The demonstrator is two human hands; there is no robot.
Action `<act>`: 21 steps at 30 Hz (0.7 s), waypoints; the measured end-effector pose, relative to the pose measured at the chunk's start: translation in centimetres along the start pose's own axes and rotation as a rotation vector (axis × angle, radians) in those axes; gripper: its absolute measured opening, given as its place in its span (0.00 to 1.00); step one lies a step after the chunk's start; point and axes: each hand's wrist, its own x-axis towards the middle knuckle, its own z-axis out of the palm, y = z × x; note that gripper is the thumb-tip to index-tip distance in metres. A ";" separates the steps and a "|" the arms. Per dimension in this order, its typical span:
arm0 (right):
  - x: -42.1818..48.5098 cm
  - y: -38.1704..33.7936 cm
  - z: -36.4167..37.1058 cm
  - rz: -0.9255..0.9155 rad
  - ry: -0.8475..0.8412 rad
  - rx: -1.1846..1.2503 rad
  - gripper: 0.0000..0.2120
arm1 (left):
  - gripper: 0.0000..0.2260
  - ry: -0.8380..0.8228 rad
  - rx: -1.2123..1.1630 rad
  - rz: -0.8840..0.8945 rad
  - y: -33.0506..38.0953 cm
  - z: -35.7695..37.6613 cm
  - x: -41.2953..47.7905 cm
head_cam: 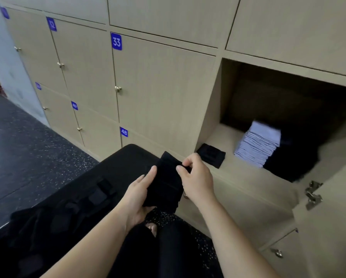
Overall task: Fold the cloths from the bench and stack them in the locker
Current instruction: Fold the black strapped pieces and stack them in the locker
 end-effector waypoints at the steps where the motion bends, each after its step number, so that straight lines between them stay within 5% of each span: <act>1: 0.1 0.4 -0.4 0.013 0.044 0.010 0.06 | 0.18 -0.007 0.000 0.018 -0.3 0.6 0.2; 6: 0.3 2.6 -1.9 0.114 0.144 0.157 0.06 | 0.12 -0.002 -0.022 0.086 -1.1 3.0 1.2; 9: 1.0 3.8 -3.1 0.231 0.028 0.365 0.14 | 0.11 0.038 0.032 0.145 -1.1 3.7 2.5; 13: 2.2 5.0 -5.0 0.300 -0.169 0.467 0.06 | 0.13 0.043 0.092 0.189 -0.9 4.7 4.4; 18: 4.8 7.4 -5.3 0.354 -0.135 0.456 0.08 | 0.13 0.054 0.062 0.185 -0.9 6.3 7.2; 21: 7.0 8.7 -5.6 0.410 -0.001 0.534 0.02 | 0.10 0.073 0.020 0.173 -0.6 6.9 9.0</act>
